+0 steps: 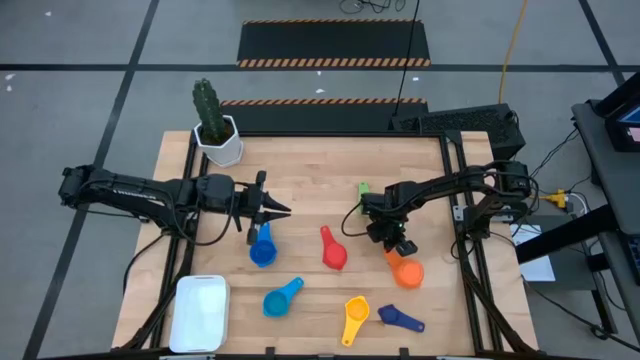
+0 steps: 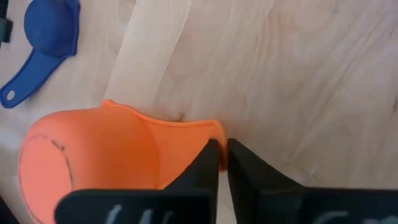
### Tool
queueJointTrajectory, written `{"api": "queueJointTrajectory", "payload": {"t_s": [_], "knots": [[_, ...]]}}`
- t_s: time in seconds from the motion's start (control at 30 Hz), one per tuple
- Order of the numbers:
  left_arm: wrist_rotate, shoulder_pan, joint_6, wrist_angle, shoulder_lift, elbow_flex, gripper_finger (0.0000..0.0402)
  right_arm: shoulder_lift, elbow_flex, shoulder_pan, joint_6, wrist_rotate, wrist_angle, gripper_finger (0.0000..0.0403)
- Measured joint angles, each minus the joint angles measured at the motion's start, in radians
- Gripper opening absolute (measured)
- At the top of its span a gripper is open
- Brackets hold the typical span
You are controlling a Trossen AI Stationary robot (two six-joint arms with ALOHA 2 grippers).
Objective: Nest measuring cups in basket
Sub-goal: Put the orange measuring cup into the white bin
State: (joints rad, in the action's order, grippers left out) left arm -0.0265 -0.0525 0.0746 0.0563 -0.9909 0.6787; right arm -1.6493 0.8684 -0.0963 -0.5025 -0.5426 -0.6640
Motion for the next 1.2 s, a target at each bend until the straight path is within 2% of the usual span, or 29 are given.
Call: {"api": "queueJointTrajectory", "payload": {"t_s": [0.2,0.6,0.8,0.97,1.2], "knots": [[0.000,0.000,0.001,0.000,0.000,0.000,0.0051,0.007,0.043,0.000,-0.007,0.010,-0.060,0.0003],[0.000,0.000,0.015,0.030,0.000,0.000,0.0051,0.008,0.245,0.000,-0.007,0.021,-0.271,0.0000],[0.000,0.000,0.029,0.069,0.001,-0.001,0.0051,0.106,0.320,0.000,0.033,0.031,-0.292,0.0000],[0.000,0.000,0.048,0.089,0.001,-0.001,0.0051,0.277,0.323,0.000,0.126,0.137,-0.234,0.0000],[0.000,0.000,0.055,0.162,0.001,-0.001,0.0051,0.459,0.323,0.082,0.243,0.423,-0.096,0.0000]]}}
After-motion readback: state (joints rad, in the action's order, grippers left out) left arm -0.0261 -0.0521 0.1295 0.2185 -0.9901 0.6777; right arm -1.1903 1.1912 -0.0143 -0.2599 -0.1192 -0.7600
